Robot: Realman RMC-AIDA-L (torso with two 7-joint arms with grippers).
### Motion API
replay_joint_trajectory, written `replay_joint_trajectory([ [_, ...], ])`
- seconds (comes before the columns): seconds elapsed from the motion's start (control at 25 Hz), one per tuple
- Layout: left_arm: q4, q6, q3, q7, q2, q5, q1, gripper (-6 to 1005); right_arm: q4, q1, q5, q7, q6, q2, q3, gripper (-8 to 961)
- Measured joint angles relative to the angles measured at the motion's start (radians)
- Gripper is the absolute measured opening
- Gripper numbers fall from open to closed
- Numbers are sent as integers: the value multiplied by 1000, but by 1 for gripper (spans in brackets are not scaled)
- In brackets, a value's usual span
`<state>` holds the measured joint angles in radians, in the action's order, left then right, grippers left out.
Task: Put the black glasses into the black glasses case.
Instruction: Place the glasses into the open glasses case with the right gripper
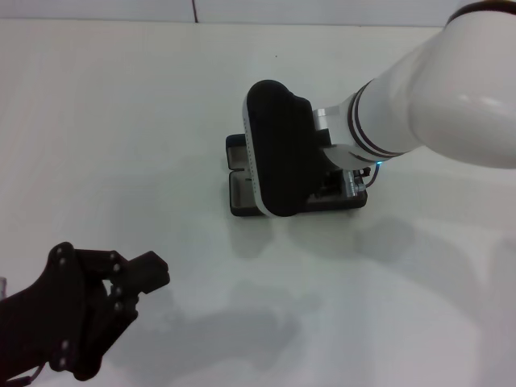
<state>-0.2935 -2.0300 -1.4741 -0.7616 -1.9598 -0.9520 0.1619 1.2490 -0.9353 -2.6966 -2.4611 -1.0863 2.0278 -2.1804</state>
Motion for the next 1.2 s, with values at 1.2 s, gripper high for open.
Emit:
replay_joint_trajectory([
  [1.2, 16, 2, 0, 34, -14, -24, 12, 48, -6, -4, -17, -43, -19, 0, -13, 117],
])
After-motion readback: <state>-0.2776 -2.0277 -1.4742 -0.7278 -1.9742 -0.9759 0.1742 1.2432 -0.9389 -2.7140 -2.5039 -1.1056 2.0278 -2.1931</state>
